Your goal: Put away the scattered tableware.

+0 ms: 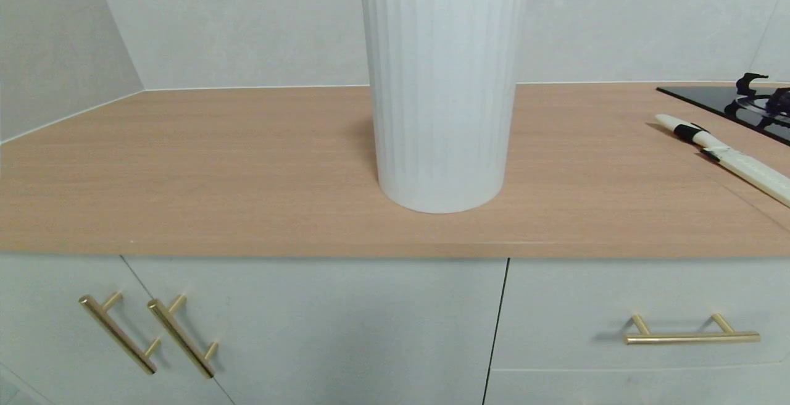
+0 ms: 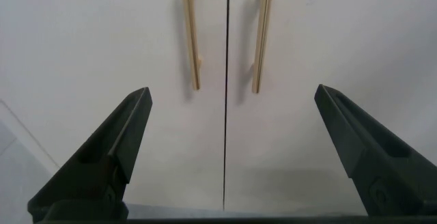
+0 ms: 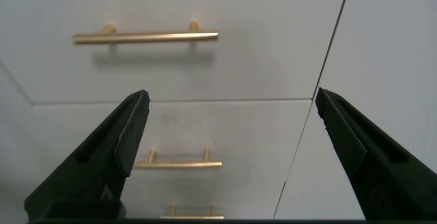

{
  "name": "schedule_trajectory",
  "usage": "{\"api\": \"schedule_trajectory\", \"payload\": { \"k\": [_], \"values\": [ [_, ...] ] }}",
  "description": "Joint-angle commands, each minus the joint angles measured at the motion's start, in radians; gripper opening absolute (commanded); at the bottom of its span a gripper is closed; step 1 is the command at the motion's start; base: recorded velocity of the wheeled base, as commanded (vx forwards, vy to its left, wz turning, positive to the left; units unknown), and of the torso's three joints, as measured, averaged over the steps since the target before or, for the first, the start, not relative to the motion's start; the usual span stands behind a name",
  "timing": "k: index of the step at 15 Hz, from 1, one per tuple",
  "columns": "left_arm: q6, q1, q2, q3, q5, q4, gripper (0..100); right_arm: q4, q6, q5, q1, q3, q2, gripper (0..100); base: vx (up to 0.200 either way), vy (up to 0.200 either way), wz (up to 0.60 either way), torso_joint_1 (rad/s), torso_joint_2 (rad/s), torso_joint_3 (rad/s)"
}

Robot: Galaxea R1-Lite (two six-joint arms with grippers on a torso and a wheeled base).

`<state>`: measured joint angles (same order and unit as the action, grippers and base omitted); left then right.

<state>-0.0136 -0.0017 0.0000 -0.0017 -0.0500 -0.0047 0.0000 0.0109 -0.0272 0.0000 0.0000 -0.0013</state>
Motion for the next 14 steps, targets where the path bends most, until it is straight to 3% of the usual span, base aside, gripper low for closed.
{"api": "schedule_trajectory", "payload": {
  "k": [1, 9, 14],
  "values": [
    [0.0, 0.0, 0.0, 0.0, -0.001, 0.0, 100, 0.0, -0.002, 0.001, 0.0, 0.0, 0.001, 100, 0.0, 0.0, 0.0, 0.0, 0.0, 0.0],
    [0.001, 0.0, 0.0, 0.0, -0.001, 0.0, 100, 0.0, 0.0, 0.0, 0.0, 0.0, 0.001, 100, 0.0, 0.0, 0.0, 0.0, 0.0, 0.0],
    [0.0, 0.0, 0.0, 0.0, -0.001, 0.0, 100, 0.0, 0.0, 0.0, 0.0, -0.002, 0.001, 100, 0.0, 0.0, 0.0, 0.049, -0.32, -0.271]
  ]
}}
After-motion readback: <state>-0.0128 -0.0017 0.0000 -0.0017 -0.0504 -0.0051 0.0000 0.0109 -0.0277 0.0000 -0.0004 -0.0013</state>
